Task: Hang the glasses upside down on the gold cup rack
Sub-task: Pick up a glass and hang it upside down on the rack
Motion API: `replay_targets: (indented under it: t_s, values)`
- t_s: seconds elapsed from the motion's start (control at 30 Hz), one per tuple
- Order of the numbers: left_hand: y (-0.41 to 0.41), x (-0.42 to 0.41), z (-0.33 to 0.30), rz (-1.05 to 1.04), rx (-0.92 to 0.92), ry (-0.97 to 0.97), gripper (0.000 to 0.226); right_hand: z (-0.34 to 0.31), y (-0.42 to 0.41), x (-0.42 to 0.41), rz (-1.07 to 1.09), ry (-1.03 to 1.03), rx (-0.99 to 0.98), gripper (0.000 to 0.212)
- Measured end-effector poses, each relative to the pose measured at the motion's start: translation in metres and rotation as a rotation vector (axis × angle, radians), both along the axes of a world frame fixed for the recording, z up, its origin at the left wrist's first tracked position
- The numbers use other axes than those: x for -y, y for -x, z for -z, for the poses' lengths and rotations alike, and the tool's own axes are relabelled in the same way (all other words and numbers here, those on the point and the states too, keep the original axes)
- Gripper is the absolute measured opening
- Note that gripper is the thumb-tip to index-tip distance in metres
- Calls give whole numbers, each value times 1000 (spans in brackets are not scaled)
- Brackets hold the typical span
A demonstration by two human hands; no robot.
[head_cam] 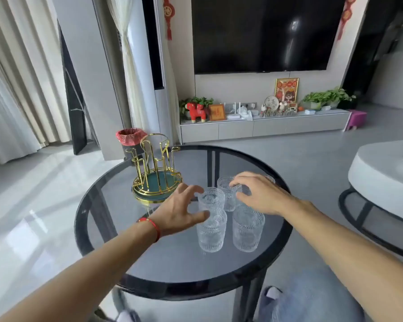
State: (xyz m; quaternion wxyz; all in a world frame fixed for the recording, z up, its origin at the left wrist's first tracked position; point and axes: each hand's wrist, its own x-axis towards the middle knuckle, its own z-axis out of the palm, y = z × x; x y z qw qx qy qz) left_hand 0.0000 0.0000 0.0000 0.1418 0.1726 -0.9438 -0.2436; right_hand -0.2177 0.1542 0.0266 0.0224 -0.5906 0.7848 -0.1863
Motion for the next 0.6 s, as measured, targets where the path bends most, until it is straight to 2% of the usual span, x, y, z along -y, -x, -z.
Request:
replay_targets:
  t_s: [0.1,0.2,0.3,0.5,0.6]
  values:
    - [6,-15,27,-71,-41,-96,84,19,-4,12,26,106,149,31]
    - [17,-27,52,-83,-132,-84,87,41,-15,22,32,197,287,27]
    - [21,-29,61,-82,-238,-23,82,52,-20,19,31,399,260,23]
    - [13,-24,45,-185,-364,-108,80,37,-20,5,57,480,203,20]
    - [6,-6,22,-230,-427,-131,78,27,-34,4,62,550,304,21]
